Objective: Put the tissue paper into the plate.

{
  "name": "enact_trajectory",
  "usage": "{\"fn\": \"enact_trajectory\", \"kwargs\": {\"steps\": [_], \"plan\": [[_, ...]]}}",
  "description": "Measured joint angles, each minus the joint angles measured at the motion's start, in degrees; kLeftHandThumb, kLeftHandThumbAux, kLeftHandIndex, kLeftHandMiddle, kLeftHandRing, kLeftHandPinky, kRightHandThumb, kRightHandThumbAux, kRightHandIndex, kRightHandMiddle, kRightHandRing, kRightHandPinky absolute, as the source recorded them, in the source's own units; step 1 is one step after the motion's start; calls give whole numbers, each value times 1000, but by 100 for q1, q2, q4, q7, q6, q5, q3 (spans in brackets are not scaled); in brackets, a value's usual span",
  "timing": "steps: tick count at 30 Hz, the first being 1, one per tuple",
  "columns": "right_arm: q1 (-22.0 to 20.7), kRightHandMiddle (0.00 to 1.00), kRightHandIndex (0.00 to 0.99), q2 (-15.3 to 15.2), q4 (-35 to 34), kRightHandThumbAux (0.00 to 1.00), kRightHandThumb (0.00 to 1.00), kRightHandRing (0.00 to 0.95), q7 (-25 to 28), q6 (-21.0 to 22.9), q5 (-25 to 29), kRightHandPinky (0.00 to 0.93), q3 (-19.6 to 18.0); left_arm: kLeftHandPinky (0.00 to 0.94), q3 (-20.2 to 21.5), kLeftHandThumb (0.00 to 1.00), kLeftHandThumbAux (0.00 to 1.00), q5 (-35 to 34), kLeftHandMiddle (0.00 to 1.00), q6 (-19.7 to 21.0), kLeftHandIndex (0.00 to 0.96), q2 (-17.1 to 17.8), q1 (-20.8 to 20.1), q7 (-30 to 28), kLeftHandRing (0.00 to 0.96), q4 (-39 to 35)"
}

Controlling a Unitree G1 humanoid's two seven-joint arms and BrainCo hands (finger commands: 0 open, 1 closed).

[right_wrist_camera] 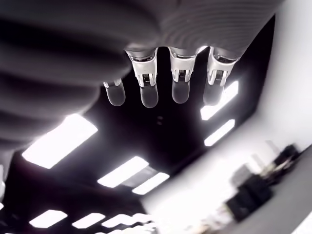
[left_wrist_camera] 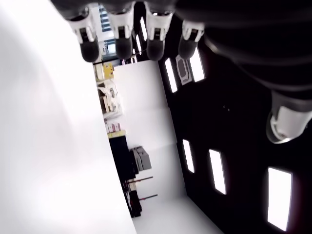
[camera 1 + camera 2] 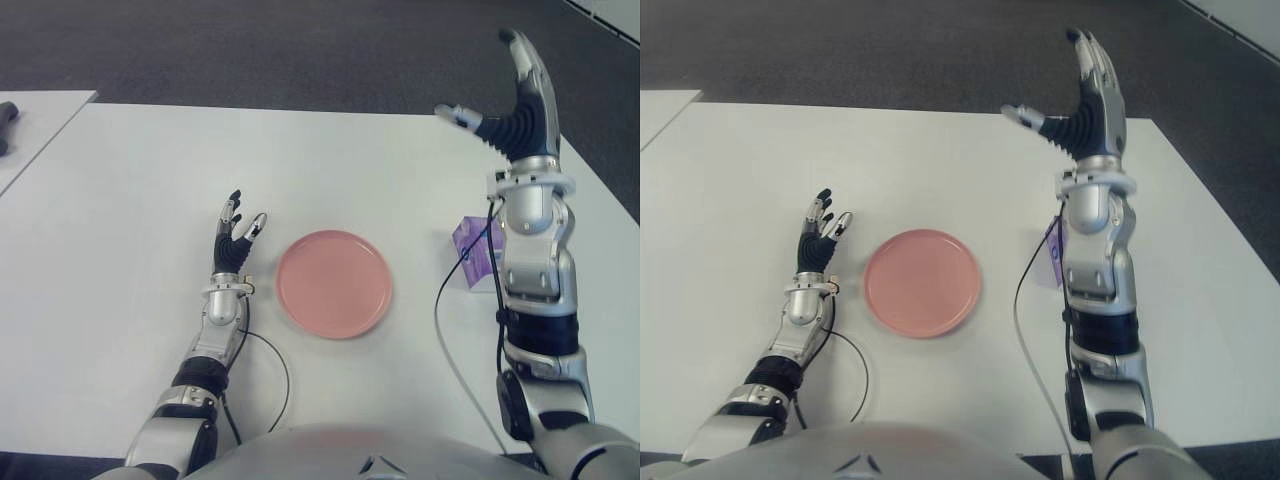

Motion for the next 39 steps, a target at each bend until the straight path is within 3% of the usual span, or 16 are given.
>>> {"fn": "enact_trajectory", "kwargs": {"steps": [5,12,23,29,39], "plan": [[183,0,0,-192,-217,395,149,0,376,509,-573,40,62,0,-1,0,431,8,0,3,0,-16,22,1,0,-4],[304,0,0,-403,-442,313,195,0,946,922,-978,4,75,0,-60,0,432,34,0,27,0,-79,35,2,0,-47],[1332,0,0,-1114,-1142,236,200,0,2174,1195,-1545,0,-195,0,-109,0,430,83,0,201,0,-99,133,95,0,-175],[1615,0,0,-1193,-1241,218,176,0,2277,1186,-1689,0,-322,0,-165,0,433,83,0,214,0,-156,159,110,0,-178],[2228,0,0,-1194,-1049,204,158,0,1892,896,-1639,0,-556,0,-141,0,444,-64,0,205,0,-169,-9,96,0,57]]}}
